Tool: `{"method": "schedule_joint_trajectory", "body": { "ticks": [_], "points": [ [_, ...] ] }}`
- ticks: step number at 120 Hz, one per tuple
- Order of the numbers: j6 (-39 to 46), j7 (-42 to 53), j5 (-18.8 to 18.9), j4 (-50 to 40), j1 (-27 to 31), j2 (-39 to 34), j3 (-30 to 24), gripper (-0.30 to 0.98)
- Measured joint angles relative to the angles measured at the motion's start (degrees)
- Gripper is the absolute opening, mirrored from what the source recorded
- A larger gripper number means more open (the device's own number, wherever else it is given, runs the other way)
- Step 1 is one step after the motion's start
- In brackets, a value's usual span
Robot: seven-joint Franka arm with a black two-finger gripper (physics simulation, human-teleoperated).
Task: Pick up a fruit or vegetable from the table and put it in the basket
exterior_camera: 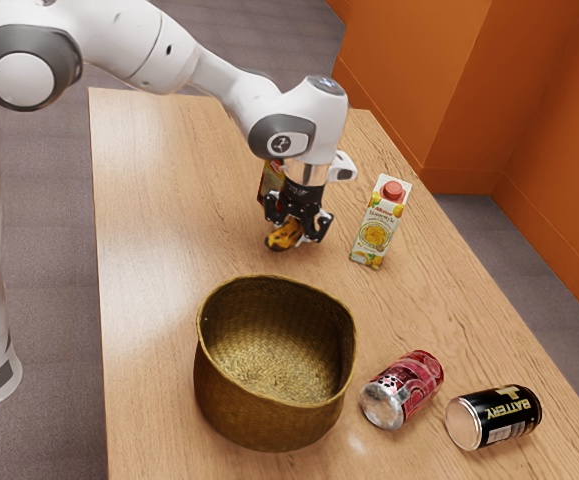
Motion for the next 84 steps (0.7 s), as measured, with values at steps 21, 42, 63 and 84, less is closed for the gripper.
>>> {"method": "schedule_joint_trajectory", "body": {
  "ticks": [21,42,63,84],
  "points": [
    [-1.51,-0.64,0.02,0.00,-0.55,-2.04,-0.16,0.13],
    [-3.36,-1.75,0.13,0.00,-1.30,-4.25,-0.23,0.13],
    [-5.25,-3.02,0.32,0.00,-2.99,-6.28,-1.17,0.13],
    [-9.49,-4.69,0.32,4.41,-3.94,-13.04,-5.62,0.13]
  ]
}}
